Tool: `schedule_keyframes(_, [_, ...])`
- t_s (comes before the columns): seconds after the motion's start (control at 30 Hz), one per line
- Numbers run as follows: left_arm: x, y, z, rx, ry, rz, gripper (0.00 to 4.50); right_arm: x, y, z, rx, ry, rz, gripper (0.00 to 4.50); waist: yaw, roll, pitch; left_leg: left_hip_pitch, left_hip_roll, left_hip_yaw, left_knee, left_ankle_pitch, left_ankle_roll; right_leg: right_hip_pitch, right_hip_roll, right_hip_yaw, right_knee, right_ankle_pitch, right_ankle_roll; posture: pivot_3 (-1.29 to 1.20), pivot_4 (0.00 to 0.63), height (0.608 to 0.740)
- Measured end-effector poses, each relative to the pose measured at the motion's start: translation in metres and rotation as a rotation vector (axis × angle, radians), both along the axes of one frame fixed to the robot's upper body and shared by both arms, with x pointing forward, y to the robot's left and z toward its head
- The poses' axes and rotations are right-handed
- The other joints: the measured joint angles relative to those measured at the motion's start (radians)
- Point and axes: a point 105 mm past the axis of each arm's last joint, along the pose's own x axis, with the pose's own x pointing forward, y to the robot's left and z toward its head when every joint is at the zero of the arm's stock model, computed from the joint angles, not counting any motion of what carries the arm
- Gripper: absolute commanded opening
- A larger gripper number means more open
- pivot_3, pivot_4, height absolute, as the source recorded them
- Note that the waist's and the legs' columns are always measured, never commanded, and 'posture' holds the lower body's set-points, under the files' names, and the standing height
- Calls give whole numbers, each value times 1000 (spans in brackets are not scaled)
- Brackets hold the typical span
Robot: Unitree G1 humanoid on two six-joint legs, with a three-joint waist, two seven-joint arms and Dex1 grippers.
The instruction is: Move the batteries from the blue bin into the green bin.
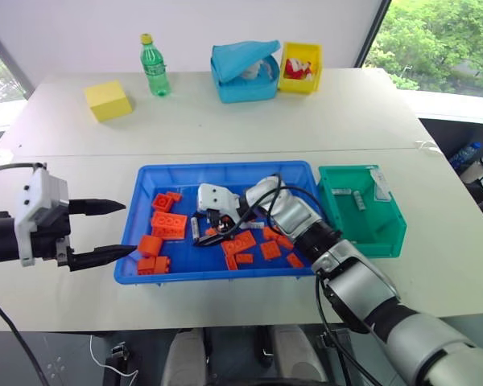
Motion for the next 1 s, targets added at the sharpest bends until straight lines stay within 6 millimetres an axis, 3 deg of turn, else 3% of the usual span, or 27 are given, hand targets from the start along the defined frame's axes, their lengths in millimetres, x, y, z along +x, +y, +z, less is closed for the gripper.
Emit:
schedule_keyframes(0.1, [1,0,2,0,-9,0,4500,3,1,1,-9,-5,-7,2248,1,0,0,0,0,0,0,0,0,0,0,0,0,0,0,0,150,736])
schedule_keyframes(0.27, [3,-3,3,-2,-17,-9,4500,8,-9,13,11,11,-43,2224,4,0,0,0,0,0,0,0,0,0,-1,0,0,0,0,0,150,736])
schedule_keyframes(0.4, [7,-9,1,-15,-19,-23,4500,15,-38,64,109,-45,-113,2224,9,0,0,-1,0,0,0,0,0,0,-1,0,0,0,0,0,150,736])
schedule_keyframes(0.5, [13,-18,-1,-44,-25,-49,4500,13,-81,94,174,-66,-236,2224,25,0,0,-1,0,0,0,0,0,0,-1,-1,-1,0,0,0,150,736])
schedule_keyframes(0.63, [19,-27,-6,-80,-23,-76,4500,14,-159,124,193,-112,-508,2224,37,0,0,-2,-1,0,0,0,0,0,-1,-1,-2,0,0,0,150,736])
schedule_keyframes(0.73, [25,-31,-13,-95,-9,-92,4500,3,-230,116,105,-123,-741,2224,41,-1,0,-2,-1,0,0,0,0,1,-1,-1,-4,-2,-3,0,150,736])
schedule_keyframes(0.9, [36,-37,-12,-104,-24,-122,4500,-20,-285,99,26,-87,-933,2224,24,-1,0,1,-1,0,0,0,0,1,1,1,-3,0,0,0,150,736])
schedule_keyframes(1.0, [42,-39,-8,-106,-42,-139,4500,-28,-301,90,1,-69,-992,3761,24,-1,0,3,-1,0,0,0,0,3,1,1,-2,-1,0,0,150,736])
